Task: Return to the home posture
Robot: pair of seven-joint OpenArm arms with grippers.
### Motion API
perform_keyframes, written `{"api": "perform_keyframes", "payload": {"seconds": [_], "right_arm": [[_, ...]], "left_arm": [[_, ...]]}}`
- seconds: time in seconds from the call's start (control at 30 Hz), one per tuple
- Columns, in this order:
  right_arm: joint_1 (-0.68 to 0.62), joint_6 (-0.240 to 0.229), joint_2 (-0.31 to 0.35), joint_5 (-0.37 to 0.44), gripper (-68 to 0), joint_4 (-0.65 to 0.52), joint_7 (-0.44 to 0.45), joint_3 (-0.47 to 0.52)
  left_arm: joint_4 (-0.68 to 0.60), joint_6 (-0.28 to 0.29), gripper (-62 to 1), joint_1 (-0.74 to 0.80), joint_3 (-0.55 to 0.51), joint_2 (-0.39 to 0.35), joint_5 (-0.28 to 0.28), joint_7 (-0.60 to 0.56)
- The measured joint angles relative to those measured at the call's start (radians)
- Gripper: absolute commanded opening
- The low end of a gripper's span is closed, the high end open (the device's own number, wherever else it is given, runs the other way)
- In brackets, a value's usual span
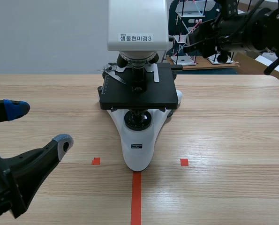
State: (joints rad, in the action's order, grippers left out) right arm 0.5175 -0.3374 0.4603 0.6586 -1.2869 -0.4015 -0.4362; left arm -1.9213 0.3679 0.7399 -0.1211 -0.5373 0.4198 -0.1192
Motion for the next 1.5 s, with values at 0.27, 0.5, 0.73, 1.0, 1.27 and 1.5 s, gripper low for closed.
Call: {"api": "perform_keyframes", "payload": {"seconds": [0.27, 0.5, 0.73, 1.0, 1.27, 1.5], "right_arm": [[0.000, 0.000, 0.000, -0.003, -67.6, 0.000, 0.009, 0.000], [0.000, 0.000, 0.000, -0.003, -67.6, 0.000, 0.011, 0.000], [0.000, 0.000, 0.000, -0.003, -67.6, 0.000, 0.011, 0.000], [-0.034, 0.000, 0.000, -0.045, -67.4, 0.000, 0.062, 0.000], [-0.168, 0.043, 0.020, -0.115, -66.4, -0.142, 0.108, 0.058], [-0.366, 0.064, 0.045, -0.139, -51.4, -0.269, 0.207, 0.159]], "left_arm": [[0.000, 0.000, 1.4, 0.000, 0.000, 0.000, 0.000, 0.000], [0.000, 0.000, 1.4, 0.000, 0.000, 0.000, 0.000, 0.000], [0.000, 0.000, 1.4, 0.000, 0.000, 0.000, 0.000, 0.000], [0.000, 0.000, 1.4, 0.000, 0.000, 0.000, 0.000, 0.000], [0.000, 0.000, 1.4, 0.000, 0.000, 0.000, 0.000, 0.000], [0.000, 0.000, 1.4, 0.000, 0.000, 0.000, 0.000, 0.000]]}}
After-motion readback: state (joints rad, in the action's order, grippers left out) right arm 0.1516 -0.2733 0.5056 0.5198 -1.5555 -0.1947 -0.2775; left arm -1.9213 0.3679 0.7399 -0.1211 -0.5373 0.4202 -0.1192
